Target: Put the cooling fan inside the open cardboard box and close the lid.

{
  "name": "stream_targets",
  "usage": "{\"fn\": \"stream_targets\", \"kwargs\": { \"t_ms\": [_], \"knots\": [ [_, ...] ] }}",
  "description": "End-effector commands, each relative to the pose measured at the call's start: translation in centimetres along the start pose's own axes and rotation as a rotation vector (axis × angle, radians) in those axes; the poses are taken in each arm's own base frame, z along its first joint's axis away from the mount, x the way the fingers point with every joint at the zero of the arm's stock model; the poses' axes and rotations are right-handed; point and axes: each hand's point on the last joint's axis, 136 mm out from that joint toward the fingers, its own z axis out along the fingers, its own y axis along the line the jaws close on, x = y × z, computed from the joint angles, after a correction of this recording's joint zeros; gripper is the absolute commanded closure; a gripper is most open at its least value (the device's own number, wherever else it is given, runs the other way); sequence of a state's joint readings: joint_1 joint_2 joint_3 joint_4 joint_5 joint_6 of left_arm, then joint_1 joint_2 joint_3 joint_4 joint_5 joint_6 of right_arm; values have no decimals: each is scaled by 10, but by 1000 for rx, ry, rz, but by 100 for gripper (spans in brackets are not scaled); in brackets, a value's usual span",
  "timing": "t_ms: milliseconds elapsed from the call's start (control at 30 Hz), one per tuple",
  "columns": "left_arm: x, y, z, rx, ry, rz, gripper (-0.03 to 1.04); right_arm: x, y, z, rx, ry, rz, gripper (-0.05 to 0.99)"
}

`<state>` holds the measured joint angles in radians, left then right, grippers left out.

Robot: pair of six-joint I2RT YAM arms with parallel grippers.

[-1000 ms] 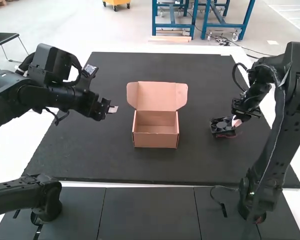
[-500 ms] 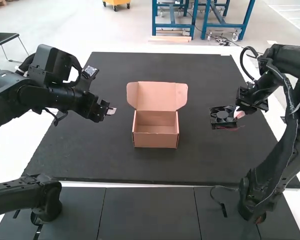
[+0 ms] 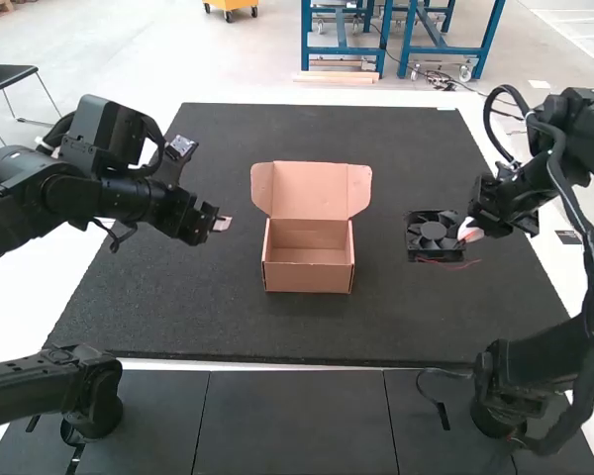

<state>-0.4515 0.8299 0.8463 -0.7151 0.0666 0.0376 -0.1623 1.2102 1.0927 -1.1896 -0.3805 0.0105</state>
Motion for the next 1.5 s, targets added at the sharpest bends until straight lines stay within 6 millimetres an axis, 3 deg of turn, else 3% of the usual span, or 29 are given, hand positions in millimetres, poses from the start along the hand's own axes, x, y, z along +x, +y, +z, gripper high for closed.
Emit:
{"fn": "stream_targets", "kwargs": {
  "t_ms": [0, 400, 900, 1100, 1467],
  "knots": [
    [-5, 4, -5, -22, -30, 7, 5, 13, 27, -5, -112, 11, -9, 96],
    [-8, 5, -4, -28, -50, 2, 5, 57, 91, -6, -280, 136, -79, 96],
    [-9, 6, 0, -30, -67, -47, 5, 86, 173, 12, -429, 185, -189, 96],
    [-13, 6, 0, -31, -79, -48, 5, 87, 184, 22, -442, 198, -198, 96],
    [-16, 7, -1, -31, -92, -67, 5, 66, 195, 45, -420, 169, -202, 96]
  ]
}}
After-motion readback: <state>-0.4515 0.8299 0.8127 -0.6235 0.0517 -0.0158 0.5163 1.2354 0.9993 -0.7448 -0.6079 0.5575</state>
